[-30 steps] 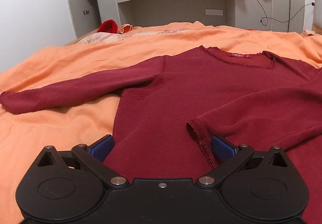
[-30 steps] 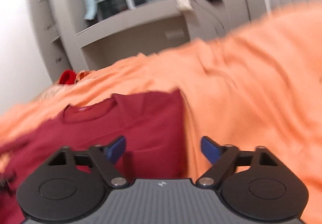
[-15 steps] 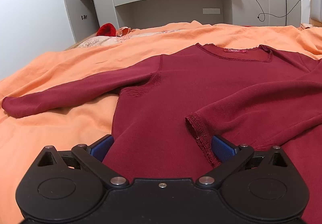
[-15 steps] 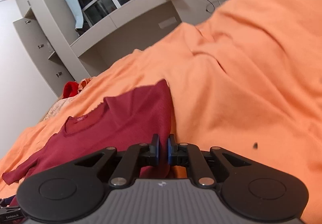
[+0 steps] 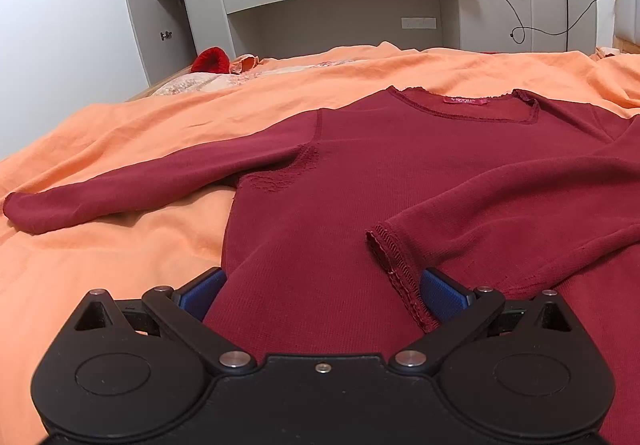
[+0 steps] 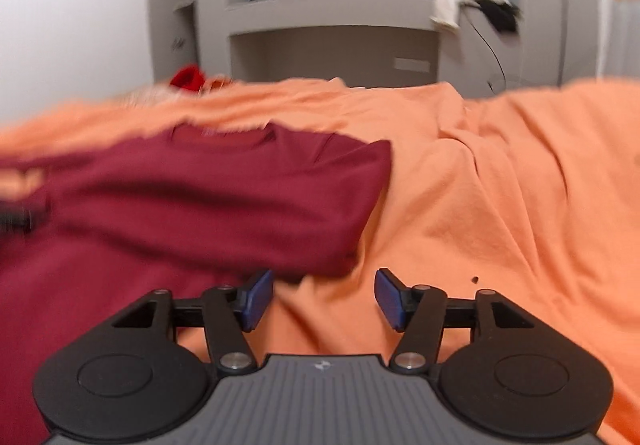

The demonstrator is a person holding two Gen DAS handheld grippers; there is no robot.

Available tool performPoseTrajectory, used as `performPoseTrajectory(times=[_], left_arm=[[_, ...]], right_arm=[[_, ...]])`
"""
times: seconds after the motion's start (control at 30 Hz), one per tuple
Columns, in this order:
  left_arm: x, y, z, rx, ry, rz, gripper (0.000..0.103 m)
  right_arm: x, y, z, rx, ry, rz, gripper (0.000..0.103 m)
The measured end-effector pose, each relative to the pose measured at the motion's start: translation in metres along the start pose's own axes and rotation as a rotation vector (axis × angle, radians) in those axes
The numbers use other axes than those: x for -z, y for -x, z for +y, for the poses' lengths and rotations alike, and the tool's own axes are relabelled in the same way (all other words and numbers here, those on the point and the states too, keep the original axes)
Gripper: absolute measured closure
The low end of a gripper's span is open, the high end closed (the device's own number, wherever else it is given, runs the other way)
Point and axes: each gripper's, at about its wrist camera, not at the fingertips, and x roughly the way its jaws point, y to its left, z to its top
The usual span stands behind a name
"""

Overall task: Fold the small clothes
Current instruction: 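Open the right gripper to release the sleeve on the sweater body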

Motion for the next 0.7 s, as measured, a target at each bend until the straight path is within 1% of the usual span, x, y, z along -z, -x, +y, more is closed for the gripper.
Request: performPoseTrajectory(times=[0.07,0.13,0.23,0.27,0.3,0.37,0.43,0.47,0.57,0.7], left_arm=[[0.0,0.0,-0.002,-0.007,-0.006,-0.002,0.0],[0.001,0.0,-0.004,-0.013,-0.013,-0.005,0.0],[0.002,0.0,-0.004,-0.017,-0.018,-0.012,0.0],[0.002,0.0,-0.005,-0.017,-0.018,-0.013,0.0],[0.002,0.0,-0.004,-0.016,-0.017,-0.014,0.0],[0.003,0.0,-0.004,-0.016,-0.016,-0.017,0.0],[0.003,0.001,-0.004,-0.016,-0.017,-0.018,0.0],[0.003,0.001,-0.004,-0.016,-0.017,-0.017,0.0],[0.003,0.001,-0.005,-0.017,-0.019,-0.018,0.0],[0.003,0.001,-0.005,-0.021,-0.024,-0.02,0.0]], right_arm=[[0.005,0.0,0.012,0.045,0.078,-0.01,0.041],[0.004,-0.003,0.02,0.081,0.11,-0.022,0.043],[0.004,-0.016,0.03,0.166,0.168,-0.031,0.044],[0.004,-0.019,0.032,0.18,0.18,-0.029,0.046],[0.003,-0.023,0.033,0.184,0.189,-0.025,0.052],[0.002,-0.028,0.032,0.182,0.195,-0.029,0.058],[0.002,-0.027,0.031,0.176,0.198,-0.046,0.075],[0.003,-0.025,0.031,0.164,0.197,-0.058,0.09],[0.0,-0.017,0.026,0.143,0.159,-0.074,0.094],[0.002,-0.02,0.019,0.119,0.118,-0.035,0.094]])
